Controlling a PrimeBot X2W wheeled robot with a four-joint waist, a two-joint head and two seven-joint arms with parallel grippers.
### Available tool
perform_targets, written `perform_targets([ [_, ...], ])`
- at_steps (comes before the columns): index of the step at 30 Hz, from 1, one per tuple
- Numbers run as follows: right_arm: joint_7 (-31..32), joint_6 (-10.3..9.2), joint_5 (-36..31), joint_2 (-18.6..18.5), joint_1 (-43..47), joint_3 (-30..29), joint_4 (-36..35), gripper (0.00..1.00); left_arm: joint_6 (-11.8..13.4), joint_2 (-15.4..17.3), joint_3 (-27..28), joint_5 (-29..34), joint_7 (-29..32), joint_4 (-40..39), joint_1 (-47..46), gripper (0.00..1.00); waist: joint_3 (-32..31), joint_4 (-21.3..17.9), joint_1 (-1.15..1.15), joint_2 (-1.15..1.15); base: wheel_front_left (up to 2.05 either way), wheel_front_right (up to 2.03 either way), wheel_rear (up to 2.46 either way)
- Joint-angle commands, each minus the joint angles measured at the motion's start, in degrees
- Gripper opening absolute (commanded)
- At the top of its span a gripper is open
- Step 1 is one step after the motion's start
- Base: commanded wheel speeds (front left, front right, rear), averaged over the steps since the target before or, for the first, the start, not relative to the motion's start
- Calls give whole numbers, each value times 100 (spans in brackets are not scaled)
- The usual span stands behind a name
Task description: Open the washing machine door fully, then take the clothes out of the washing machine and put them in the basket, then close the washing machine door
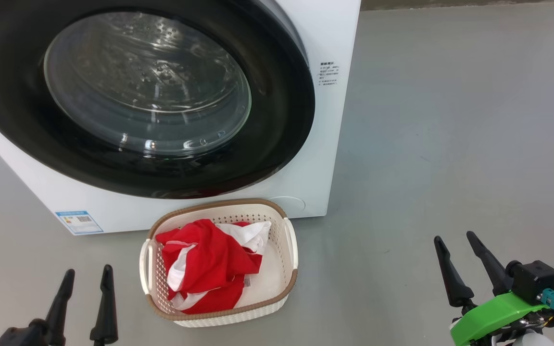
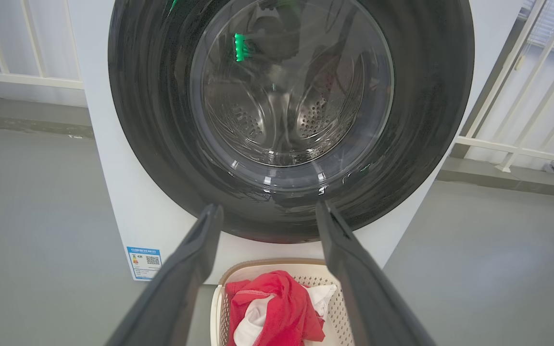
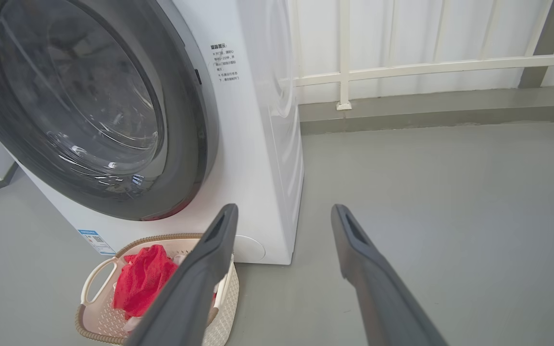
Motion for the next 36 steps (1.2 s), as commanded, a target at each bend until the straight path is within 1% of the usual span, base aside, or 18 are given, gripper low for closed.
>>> perform_targets([
  [1,-27,-14,2,-47,24,84,-143,100,-17,129,219,67,-47,-176,-81,100,-10,-1,0,0,0,0,0],
  [2,0,0,1,1,36,0,4,0,0,0,3,1,0,-21,0,0,-10,-1,0,0,0,0,0],
  [9,19,0,42,174,204,48,421,0,0,-240,-67,-54,53,387,83,0,-15,-1,0,0,0,0,0],
  [12,70,0,220,188,205,25,396,0,0,-240,-53,-232,100,382,69,0,-25,1,4,0,0,0,0],
  [15,121,-1,398,202,208,2,371,0,-1,-240,-38,-409,148,378,55,0,-44,4,14,0,0,0,0],
  [20,204,-1,694,226,201,-35,343,0,-2,-239,-14,-702,228,387,21,0,-46,7,1,0,0,0,0],
  [36,459,-3,1580,298,180,-152,247,0,-4,-241,65,-1582,471,398,-82,0,-82,18,0,0,0,0,0],
])
